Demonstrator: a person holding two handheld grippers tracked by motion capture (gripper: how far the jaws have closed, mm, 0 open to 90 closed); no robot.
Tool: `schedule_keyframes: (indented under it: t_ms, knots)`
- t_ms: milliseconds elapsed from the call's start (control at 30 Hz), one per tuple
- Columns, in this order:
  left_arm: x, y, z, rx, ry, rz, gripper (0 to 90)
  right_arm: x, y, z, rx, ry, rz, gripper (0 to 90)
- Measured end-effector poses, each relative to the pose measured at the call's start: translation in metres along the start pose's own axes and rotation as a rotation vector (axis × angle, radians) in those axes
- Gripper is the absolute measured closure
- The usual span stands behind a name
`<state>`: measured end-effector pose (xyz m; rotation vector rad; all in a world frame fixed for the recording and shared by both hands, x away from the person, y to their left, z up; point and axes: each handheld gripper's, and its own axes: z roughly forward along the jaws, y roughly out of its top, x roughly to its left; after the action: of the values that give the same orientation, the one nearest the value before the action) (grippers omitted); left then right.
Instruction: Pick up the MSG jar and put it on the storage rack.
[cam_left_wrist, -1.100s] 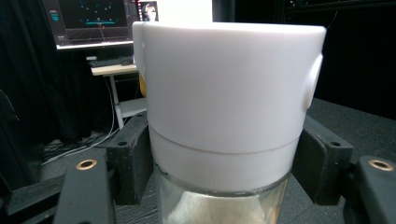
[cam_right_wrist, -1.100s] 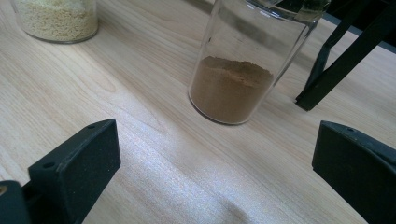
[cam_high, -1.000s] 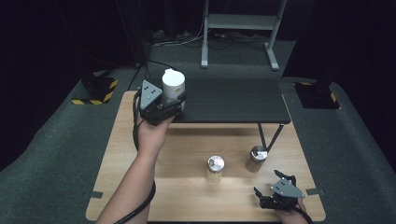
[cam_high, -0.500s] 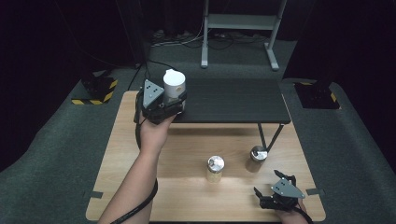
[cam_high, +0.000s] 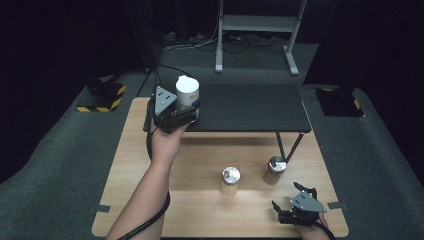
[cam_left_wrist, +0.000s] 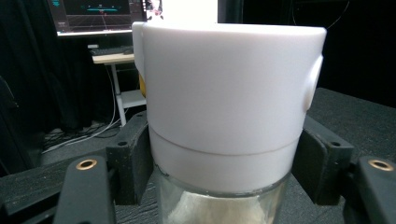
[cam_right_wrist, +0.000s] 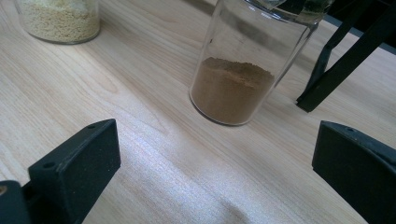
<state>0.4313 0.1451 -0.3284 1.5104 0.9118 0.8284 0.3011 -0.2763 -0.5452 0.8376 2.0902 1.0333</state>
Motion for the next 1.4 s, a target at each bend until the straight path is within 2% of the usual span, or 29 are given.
schedule_keyframes:
  t_ms: [233, 433, 1000, 1167, 1200, 1233, 1267, 1400]
  knots:
    - [0.0002, -0.0011, -0.0002, -0.002, 0.001, -0.003, 30.5, 0.0, -0.0001, -0.0002, -0.002, 0.0, 0.0, 0.1]
    - [0.003, -0.003, -0.0012, -0.01, -0.007, -0.021, 30.3, -0.0002, -0.0001, -0.0002, -0.002, 0.001, 0.003, 0.1]
    - [0.005, -0.0016, -0.0024, 0.004, -0.024, -0.012, 29.8, -0.0003, -0.0001, -0.0002, -0.003, 0.001, 0.003, 0.0]
    - [0.0042, -0.001, -0.0014, 0.015, -0.023, -0.006, 22.6, 0.0, 0.0, 0.0, -0.001, 0.001, 0.0, 0.1]
    - [0.0039, -0.001, -0.0012, 0.017, -0.02, -0.004, 17.4, -0.0001, -0.0001, 0.0, -0.001, 0.002, 0.0, 0.1]
    - [0.0031, -0.0007, -0.0012, 0.021, -0.003, -0.001, 17.4, -0.0001, -0.0001, 0.0, -0.001, 0.002, 0.0, 0.1]
    - [0.0029, -0.0006, -0.0017, 0.017, 0.003, -0.001, 13.7, -0.0001, -0.0001, -0.0001, -0.001, 0.002, 0.001, 0.1]
    - [0.0026, -0.0009, -0.0028, 0.019, -0.017, -0.005, 7.5, 0.0002, 0.0, 0.0, -0.001, 0.001, -0.001, 0.1]
